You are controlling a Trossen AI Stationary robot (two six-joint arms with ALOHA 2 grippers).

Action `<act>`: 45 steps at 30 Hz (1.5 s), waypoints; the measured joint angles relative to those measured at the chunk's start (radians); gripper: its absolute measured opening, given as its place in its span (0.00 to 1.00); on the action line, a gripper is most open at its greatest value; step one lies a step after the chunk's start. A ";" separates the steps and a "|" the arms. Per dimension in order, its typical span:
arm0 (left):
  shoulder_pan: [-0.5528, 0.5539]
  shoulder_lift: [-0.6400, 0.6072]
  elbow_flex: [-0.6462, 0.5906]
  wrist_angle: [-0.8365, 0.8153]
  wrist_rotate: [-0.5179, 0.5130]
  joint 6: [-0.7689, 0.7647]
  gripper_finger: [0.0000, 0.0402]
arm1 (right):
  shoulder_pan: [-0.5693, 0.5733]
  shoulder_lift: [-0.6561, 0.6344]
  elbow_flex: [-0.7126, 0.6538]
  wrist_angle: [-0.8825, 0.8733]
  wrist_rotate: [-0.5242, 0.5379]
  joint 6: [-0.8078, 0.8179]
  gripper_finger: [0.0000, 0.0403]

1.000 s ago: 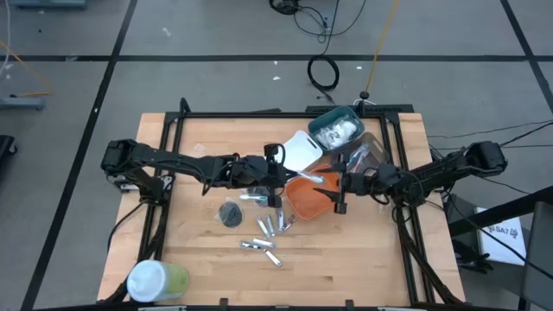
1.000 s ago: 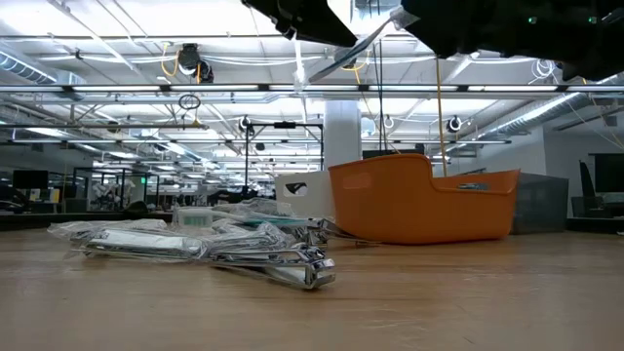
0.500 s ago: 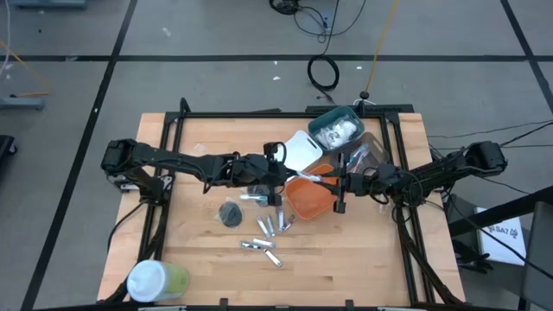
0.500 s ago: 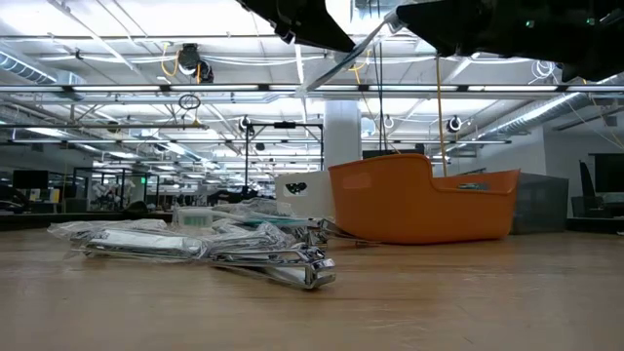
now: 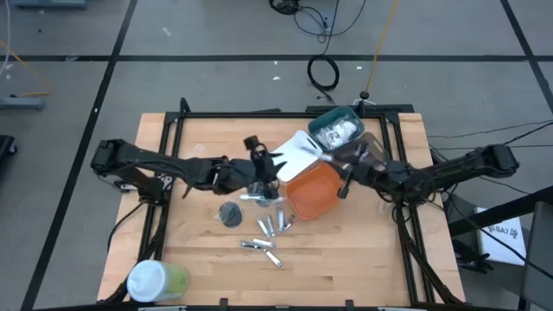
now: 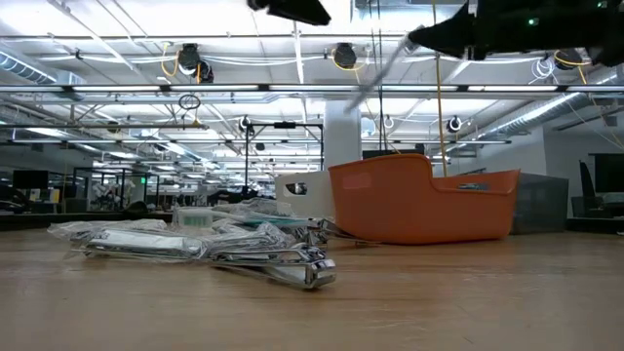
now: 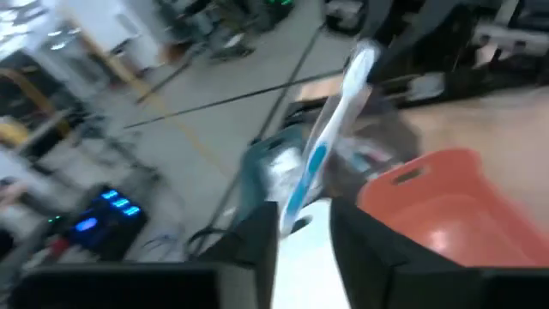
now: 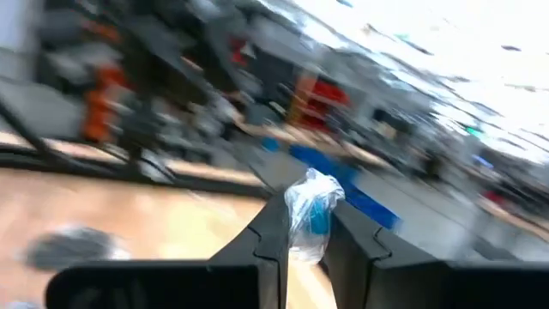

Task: Pick & Place Travel size toiletries
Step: Put the blue toothbrush into the black bin

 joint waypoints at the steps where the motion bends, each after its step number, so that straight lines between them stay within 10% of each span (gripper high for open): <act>1: -0.008 -0.012 0.000 -0.025 -0.031 0.000 0.31 | 0.007 -0.040 0.000 -0.055 0.062 0.003 0.10; 9: -0.001 -0.055 0.000 -0.339 -0.146 -0.231 0.44 | 0.183 -0.288 0.000 -0.441 0.744 0.054 0.10; 14: 0.034 -0.055 0.000 -0.480 -0.148 -0.356 0.43 | 0.369 -0.296 0.000 -0.383 1.063 -0.012 0.10; 32: 0.088 -0.054 0.000 -0.503 -0.110 -0.390 0.38 | 0.594 -0.261 0.000 0.063 1.039 -0.396 0.10; 38: 0.088 -0.054 0.000 -0.503 -0.094 -0.405 0.38 | 0.666 -0.299 0.019 0.260 0.930 -0.604 0.10; 45: 0.088 -0.054 0.000 -0.502 -0.091 -0.428 0.38 | 0.743 -0.271 0.097 0.032 0.567 -0.408 0.10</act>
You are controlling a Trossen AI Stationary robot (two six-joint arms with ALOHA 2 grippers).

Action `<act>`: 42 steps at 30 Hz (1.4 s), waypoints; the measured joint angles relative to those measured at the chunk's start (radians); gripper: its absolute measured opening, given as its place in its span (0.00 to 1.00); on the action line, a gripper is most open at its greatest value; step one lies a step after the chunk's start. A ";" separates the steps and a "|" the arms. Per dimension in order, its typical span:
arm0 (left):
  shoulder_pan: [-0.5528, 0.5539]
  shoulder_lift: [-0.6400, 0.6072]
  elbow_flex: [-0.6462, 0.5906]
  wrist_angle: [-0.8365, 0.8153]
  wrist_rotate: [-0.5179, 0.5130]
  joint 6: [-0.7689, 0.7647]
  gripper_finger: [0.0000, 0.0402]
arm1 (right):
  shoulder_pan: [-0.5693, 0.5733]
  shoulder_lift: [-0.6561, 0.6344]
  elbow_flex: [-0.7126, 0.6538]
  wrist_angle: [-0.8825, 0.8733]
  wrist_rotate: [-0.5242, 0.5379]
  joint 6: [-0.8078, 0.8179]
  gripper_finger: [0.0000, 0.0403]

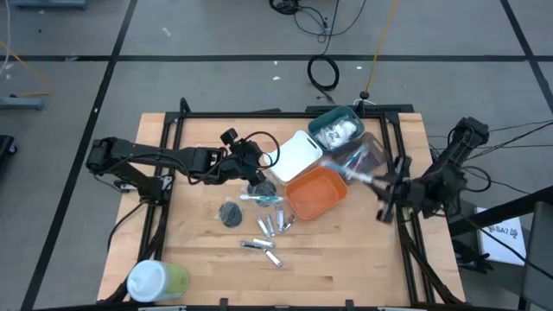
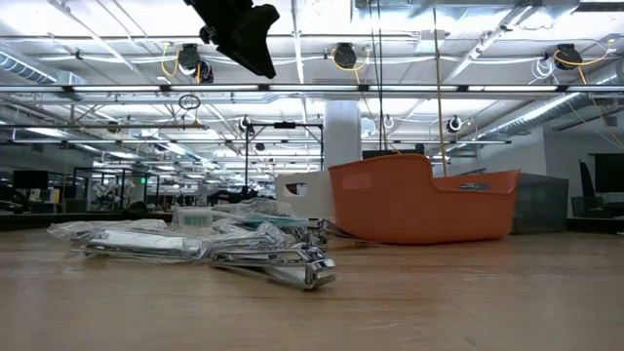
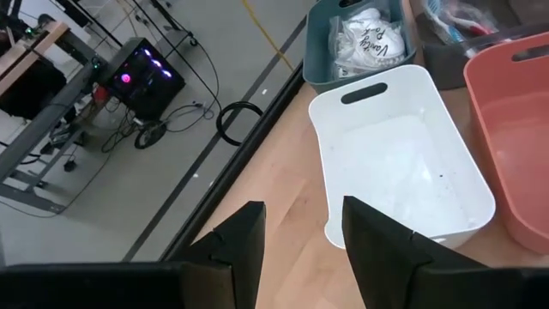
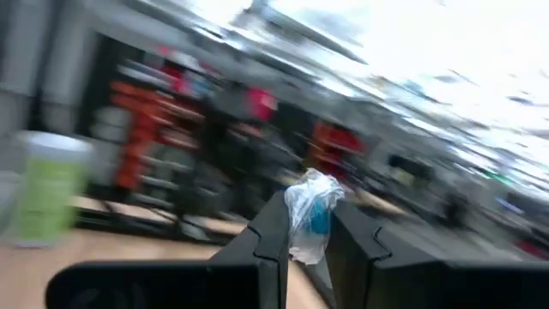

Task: Pick & Place Travel size toiletries
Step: Put the blue toothbrush into the black bin

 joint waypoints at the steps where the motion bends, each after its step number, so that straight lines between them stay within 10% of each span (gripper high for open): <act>1: 0.000 0.000 0.000 0.001 0.000 0.000 0.38 | -0.005 0.007 0.018 -0.055 -0.041 0.051 0.10; 14: 0.000 0.000 0.000 0.006 0.000 -0.025 0.38 | -0.293 0.183 0.429 -0.951 -0.452 0.649 0.10; 22: 0.000 0.000 0.000 0.006 0.000 -0.027 0.38 | -0.525 0.282 0.733 -1.575 -0.443 0.869 0.10; 31: 0.000 0.000 0.000 -0.001 0.000 -0.027 0.38 | -0.743 0.316 0.774 -2.141 -0.495 1.250 0.10; 42: 0.000 0.000 0.000 0.000 0.000 -0.027 0.38 | -0.861 0.383 0.773 -2.236 -0.371 1.267 0.18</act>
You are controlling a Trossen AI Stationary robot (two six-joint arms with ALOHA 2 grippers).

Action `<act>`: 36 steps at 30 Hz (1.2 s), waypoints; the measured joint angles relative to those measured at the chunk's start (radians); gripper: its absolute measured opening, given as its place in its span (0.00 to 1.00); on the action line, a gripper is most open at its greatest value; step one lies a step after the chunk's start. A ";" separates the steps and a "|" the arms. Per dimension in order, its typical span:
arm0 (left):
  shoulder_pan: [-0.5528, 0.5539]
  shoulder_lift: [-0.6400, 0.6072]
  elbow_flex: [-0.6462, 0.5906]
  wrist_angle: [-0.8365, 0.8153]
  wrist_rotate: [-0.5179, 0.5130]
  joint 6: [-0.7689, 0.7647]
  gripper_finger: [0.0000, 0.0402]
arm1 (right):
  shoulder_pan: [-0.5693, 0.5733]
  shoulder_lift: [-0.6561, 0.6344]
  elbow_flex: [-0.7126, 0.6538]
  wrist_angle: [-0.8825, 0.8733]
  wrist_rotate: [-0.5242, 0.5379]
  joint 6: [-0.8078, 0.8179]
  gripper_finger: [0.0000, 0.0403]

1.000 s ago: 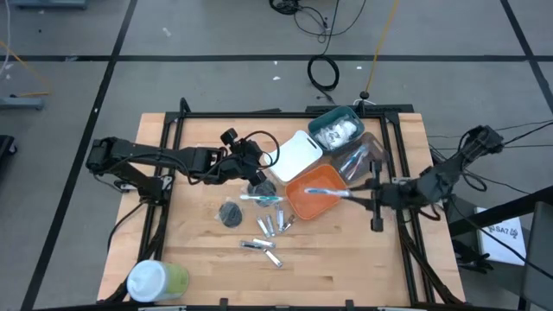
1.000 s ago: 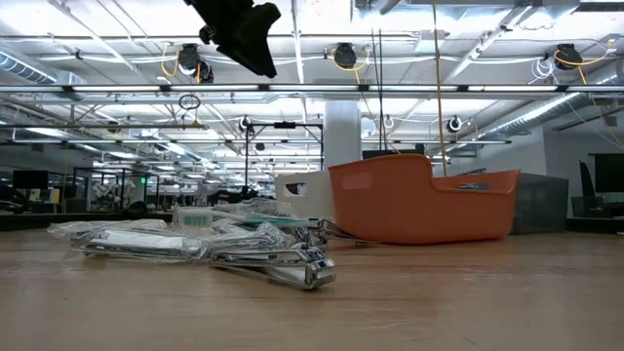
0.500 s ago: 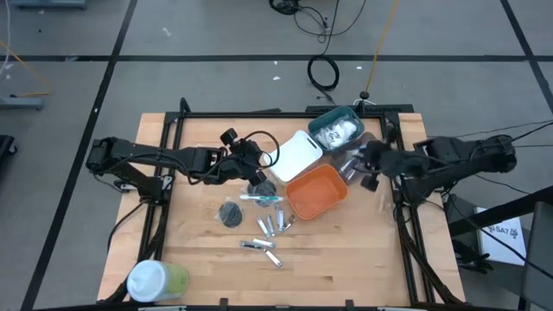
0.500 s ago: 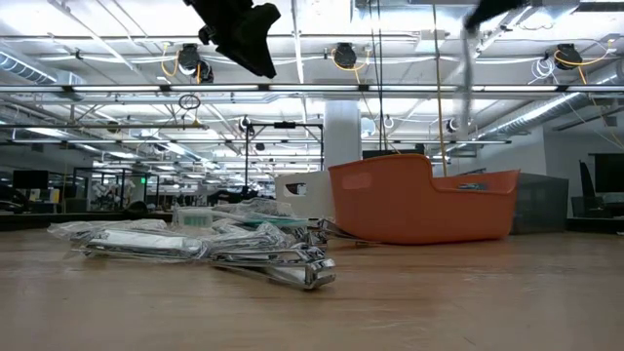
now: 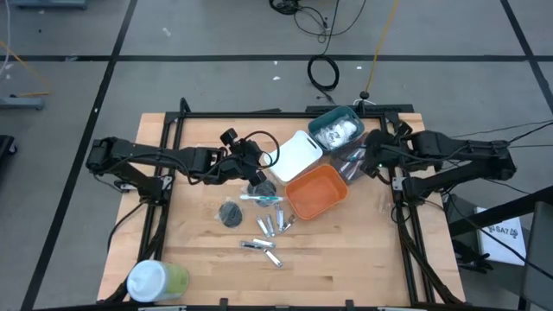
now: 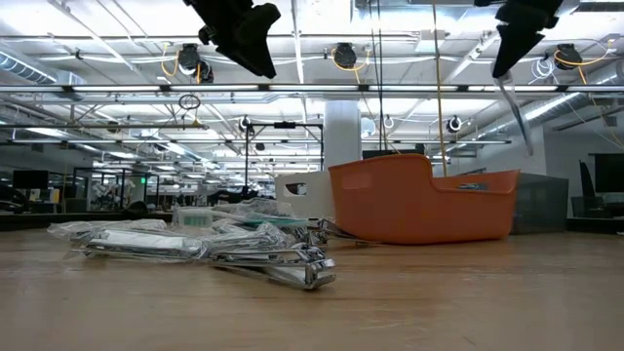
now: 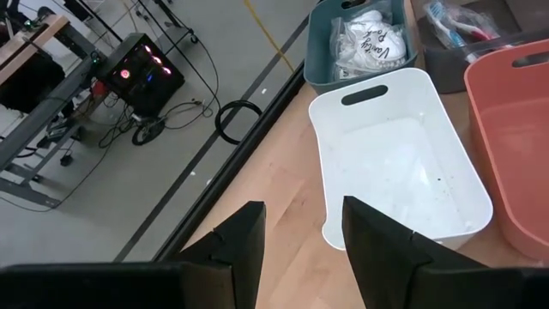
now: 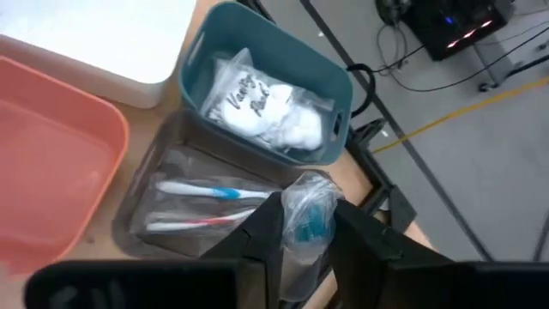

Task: Pick & Place Travel size toiletries
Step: Put the blue toothbrush into the black bin

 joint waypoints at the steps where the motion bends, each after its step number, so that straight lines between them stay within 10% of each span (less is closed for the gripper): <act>1: 0.000 0.000 0.000 0.000 0.000 0.000 0.38 | -0.008 0.007 0.000 0.007 0.001 -0.011 0.19; 25: 0.000 0.000 0.000 -0.008 0.038 0.000 0.38 | -0.071 0.091 -0.002 0.058 -0.073 -0.096 0.55; 36: 0.000 0.000 0.000 -0.015 0.038 -0.001 0.38 | -0.072 0.090 -0.032 0.152 -0.074 -0.146 0.54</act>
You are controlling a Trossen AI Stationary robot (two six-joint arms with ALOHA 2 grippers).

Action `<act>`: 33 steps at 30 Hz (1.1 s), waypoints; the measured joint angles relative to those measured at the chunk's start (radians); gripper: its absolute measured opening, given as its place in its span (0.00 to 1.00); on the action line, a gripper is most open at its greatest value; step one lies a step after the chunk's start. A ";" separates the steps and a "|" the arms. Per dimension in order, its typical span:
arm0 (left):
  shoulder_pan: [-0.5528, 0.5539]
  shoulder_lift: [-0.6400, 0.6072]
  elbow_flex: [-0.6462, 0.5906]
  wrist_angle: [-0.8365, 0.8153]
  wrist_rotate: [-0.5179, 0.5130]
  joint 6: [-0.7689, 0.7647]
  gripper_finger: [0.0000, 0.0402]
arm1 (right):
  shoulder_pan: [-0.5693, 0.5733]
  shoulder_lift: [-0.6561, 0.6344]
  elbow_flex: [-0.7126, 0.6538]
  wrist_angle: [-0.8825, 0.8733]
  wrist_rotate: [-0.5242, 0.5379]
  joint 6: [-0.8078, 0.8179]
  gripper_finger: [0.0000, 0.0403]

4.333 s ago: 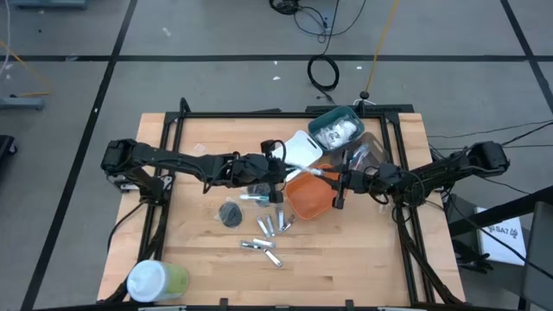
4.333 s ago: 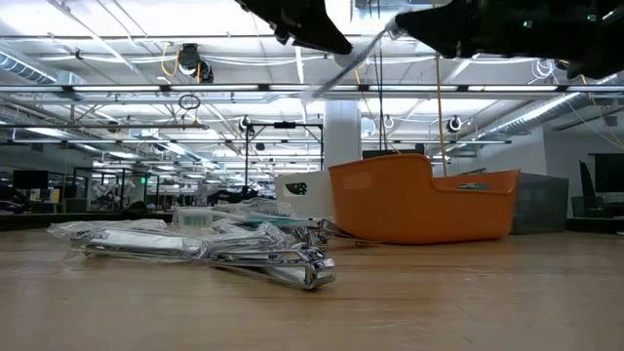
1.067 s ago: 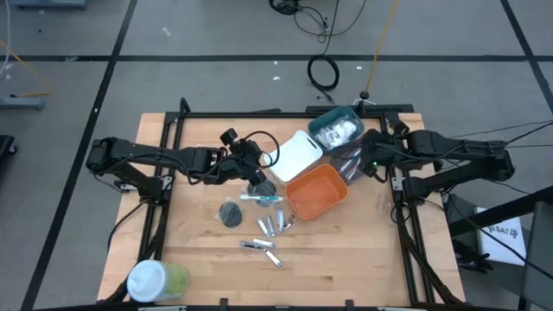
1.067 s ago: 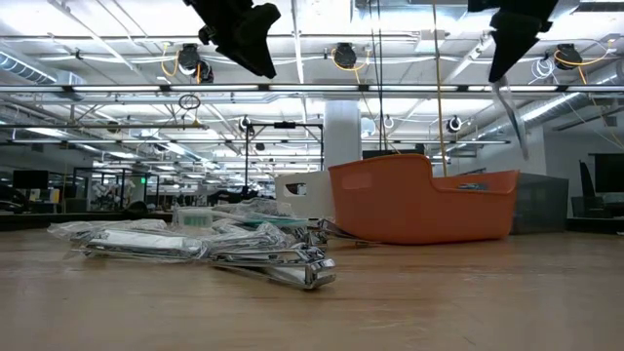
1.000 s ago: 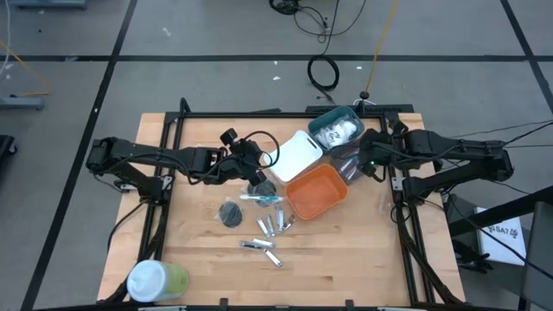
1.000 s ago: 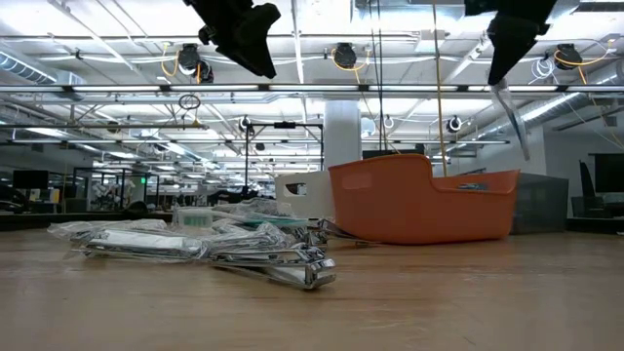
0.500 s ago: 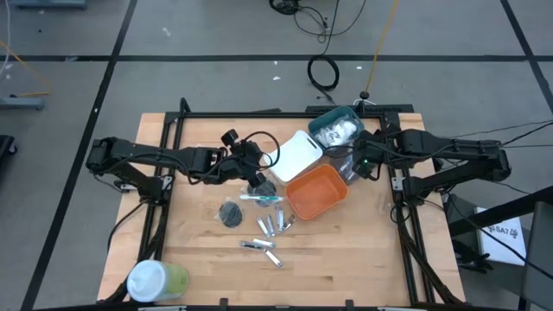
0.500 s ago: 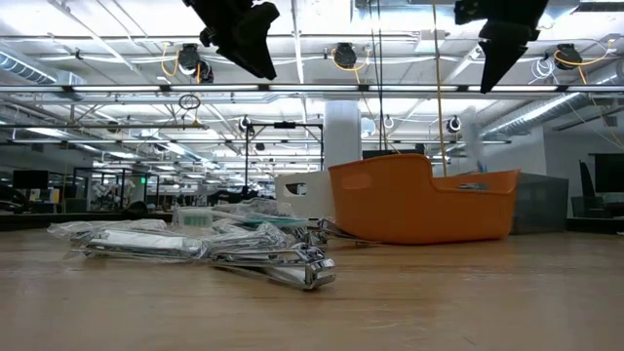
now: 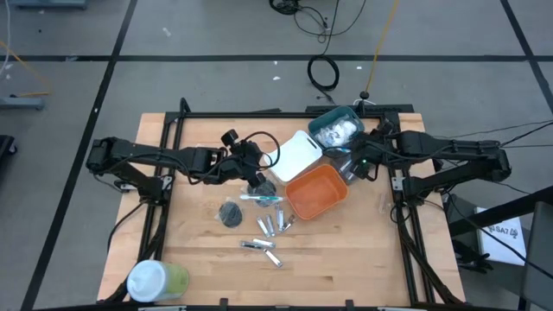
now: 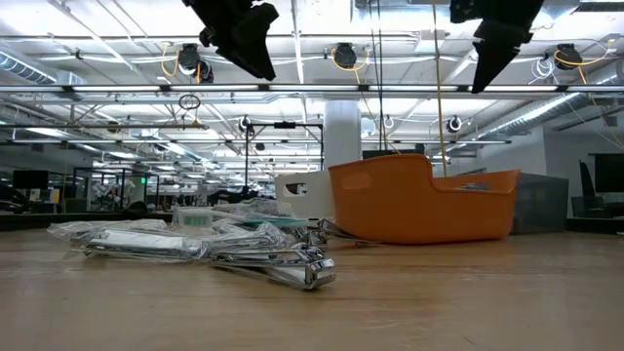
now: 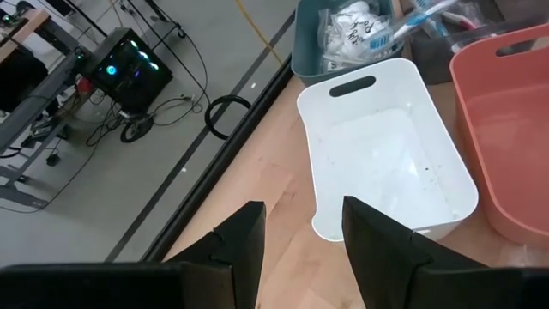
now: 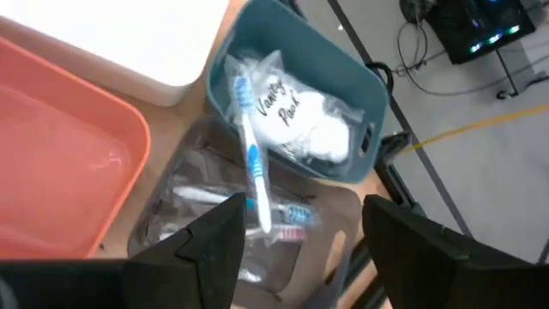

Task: Pick & Place Travel size toiletries
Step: Put the blue toothbrush into the black bin

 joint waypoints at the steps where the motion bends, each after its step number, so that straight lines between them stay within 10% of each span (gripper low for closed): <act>1: 0.000 0.000 0.000 0.000 0.001 -0.003 0.38 | -0.007 0.000 -0.023 0.024 -0.001 -0.025 0.54; 12: 0.000 0.000 0.000 -0.007 0.003 -0.035 0.38 | -0.244 0.006 -0.424 0.571 -0.156 -0.306 0.53; 23: 0.000 0.000 0.000 -0.007 0.003 -0.033 0.38 | -0.438 0.005 -0.573 0.765 -0.457 -0.371 0.47; 33: 0.000 0.000 0.000 -0.007 0.003 -0.030 0.38 | -0.520 0.005 -0.645 0.874 -0.474 -0.431 0.40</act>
